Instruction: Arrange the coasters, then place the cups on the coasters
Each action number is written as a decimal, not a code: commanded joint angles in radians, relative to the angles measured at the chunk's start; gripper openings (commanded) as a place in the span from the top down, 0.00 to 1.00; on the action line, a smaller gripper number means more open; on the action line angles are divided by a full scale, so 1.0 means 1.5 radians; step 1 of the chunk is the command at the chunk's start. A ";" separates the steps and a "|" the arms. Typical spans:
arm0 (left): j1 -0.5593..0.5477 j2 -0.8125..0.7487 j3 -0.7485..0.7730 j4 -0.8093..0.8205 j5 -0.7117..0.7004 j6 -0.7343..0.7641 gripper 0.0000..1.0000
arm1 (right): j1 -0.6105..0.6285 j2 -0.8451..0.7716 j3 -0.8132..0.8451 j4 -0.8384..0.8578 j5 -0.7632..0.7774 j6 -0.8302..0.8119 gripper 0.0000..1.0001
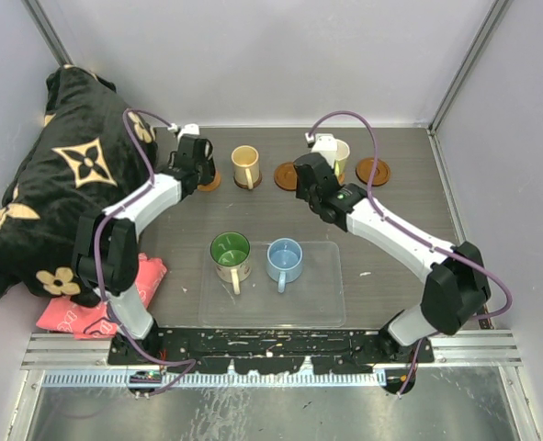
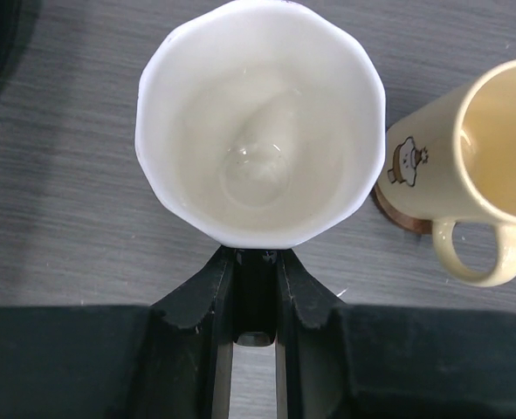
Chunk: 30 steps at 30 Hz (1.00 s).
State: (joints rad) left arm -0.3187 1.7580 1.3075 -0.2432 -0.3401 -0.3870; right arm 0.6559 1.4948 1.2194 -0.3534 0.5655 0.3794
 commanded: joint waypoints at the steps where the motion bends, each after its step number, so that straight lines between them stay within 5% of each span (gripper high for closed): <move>1: 0.003 -0.008 0.052 0.124 -0.014 0.029 1.00 | -0.006 0.002 0.033 0.026 -0.007 -0.010 0.53; 30: 0.006 0.053 0.047 0.169 -0.037 0.049 1.00 | -0.011 0.008 0.047 0.008 -0.010 -0.015 0.53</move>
State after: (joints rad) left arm -0.3183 1.8515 1.3254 -0.1398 -0.3565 -0.3225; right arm 0.6437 1.5063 1.2419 -0.3645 0.5510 0.3687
